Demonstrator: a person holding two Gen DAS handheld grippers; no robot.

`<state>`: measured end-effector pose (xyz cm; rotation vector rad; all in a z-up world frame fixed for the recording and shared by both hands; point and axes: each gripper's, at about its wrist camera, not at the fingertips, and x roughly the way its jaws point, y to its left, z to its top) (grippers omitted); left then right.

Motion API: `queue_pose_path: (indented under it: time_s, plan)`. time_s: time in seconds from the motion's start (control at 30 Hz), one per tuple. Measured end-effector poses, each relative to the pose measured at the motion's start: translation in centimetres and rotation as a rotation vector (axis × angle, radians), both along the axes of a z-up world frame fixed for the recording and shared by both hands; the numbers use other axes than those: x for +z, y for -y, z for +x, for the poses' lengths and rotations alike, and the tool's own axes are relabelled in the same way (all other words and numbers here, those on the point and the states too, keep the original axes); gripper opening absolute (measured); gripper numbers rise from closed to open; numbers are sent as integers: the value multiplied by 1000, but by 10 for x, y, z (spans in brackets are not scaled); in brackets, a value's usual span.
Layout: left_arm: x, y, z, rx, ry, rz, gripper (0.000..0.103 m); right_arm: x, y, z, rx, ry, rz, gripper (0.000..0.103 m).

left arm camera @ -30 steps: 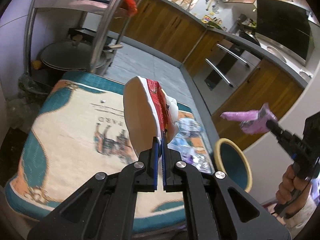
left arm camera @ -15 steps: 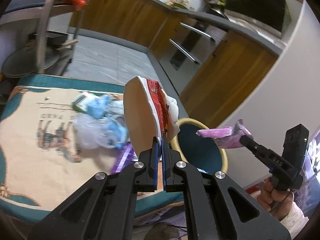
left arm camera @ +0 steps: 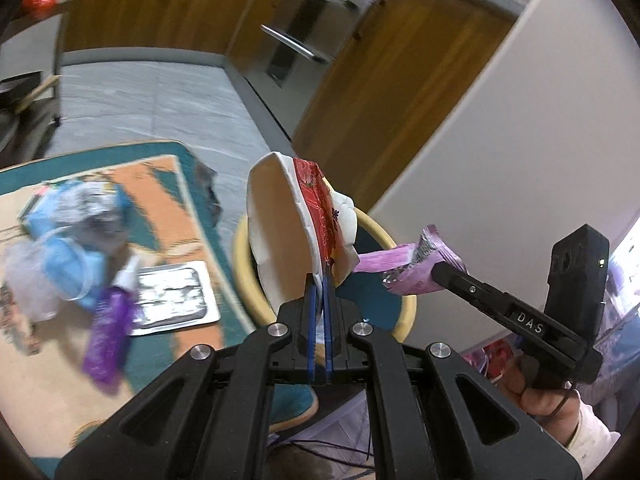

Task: Collect trash
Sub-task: 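Move cup and pink wrapper over the bin and open both grippers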

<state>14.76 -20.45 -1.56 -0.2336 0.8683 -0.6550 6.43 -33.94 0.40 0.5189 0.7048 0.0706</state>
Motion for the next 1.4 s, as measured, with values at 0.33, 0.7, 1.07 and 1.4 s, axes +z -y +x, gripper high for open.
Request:
queue_pose_path:
  time_s: [0.33,0.7,1.07,1.4]
  plan:
    - [-29,45,20,-79,-62,43,2,-17,8,4,-20,-45,45,14]
    - [-66,55,23,-102,-155,115,2,-34,1,19,-5,-119,51,14]
    - [-69,63,29,-111,-180,132,4,-50,-2,29,-16,-205,39,15]
    - [-46,46,19,-95,-124,116,37,-48,0,27,-45,-194,30,37]
